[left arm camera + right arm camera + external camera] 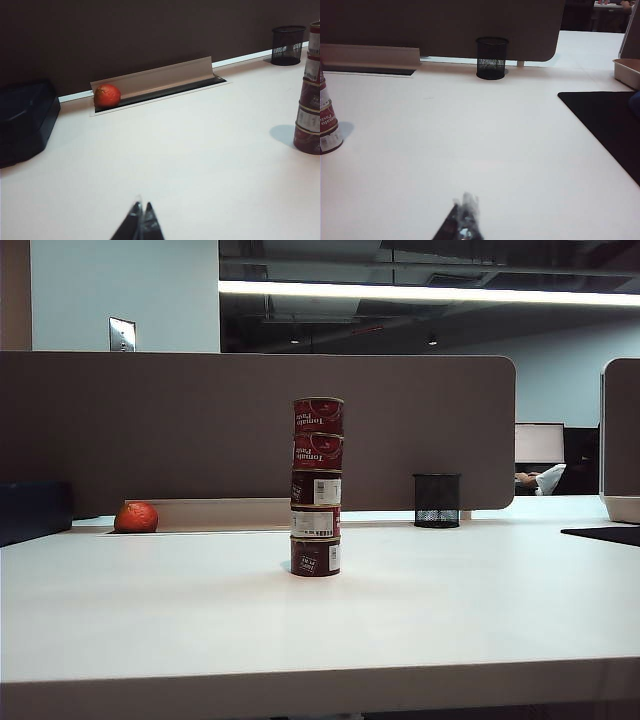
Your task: Take a can of tomato sauce from the stacked ones and place it on the table.
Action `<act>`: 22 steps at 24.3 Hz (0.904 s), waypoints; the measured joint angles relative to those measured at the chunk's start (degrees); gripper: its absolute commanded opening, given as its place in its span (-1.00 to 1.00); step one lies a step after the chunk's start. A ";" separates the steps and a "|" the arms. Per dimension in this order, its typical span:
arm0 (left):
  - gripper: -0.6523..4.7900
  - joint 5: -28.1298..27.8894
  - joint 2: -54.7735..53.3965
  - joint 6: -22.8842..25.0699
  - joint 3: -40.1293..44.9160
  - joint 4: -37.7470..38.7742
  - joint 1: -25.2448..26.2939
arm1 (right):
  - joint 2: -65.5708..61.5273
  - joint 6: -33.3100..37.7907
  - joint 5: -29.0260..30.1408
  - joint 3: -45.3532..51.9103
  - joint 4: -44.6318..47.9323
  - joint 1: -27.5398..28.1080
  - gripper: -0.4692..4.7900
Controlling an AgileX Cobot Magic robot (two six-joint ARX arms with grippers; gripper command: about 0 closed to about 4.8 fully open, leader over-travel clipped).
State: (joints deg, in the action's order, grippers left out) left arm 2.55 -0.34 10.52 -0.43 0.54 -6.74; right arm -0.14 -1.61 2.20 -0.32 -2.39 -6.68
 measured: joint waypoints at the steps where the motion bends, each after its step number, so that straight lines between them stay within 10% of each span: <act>1: -0.78 0.00 0.00 -0.02 0.00 0.00 0.00 | 0.00 0.00 0.00 0.00 0.00 0.00 -0.84; 22: -0.78 0.00 0.00 0.00 0.00 0.00 0.00 | 0.00 7.17 2.36 -5.46 0.00 -0.15 -0.85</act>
State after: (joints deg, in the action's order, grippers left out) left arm 2.55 -0.34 10.52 -0.43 0.54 -6.74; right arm -0.14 5.56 4.56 -5.78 -2.39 -6.83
